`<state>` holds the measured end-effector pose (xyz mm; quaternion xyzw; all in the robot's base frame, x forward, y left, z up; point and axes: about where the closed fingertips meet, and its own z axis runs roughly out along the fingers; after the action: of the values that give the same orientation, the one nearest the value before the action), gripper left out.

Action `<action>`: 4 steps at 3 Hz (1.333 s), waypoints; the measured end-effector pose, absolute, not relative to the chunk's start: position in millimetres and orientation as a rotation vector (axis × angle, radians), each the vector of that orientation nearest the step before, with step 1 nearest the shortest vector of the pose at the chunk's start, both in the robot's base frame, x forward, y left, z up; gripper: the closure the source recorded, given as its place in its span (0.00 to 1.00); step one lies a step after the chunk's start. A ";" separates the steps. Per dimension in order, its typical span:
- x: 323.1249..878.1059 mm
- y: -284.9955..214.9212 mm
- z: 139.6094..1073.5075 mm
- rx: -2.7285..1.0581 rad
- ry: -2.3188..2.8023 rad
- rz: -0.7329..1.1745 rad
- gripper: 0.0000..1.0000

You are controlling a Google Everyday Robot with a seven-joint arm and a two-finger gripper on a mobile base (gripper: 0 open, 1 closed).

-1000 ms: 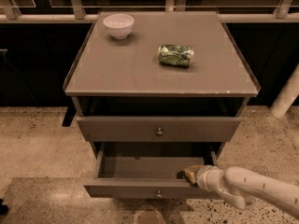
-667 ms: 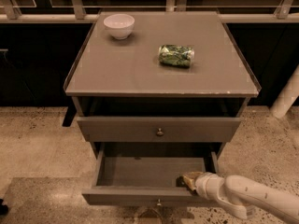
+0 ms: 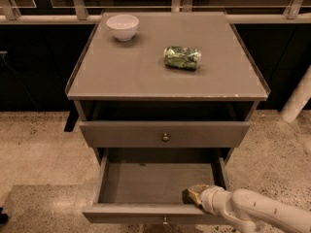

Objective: Open middle drawer

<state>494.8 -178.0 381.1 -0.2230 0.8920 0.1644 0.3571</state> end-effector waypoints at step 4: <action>501.9 -195.3 492.8 -0.559 1.970 0.316 0.58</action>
Offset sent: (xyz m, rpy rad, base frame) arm -0.0190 -0.0887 0.2442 0.0888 -0.7021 -0.1779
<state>501.9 -195.3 492.8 -0.2322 0.8180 0.1310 0.5096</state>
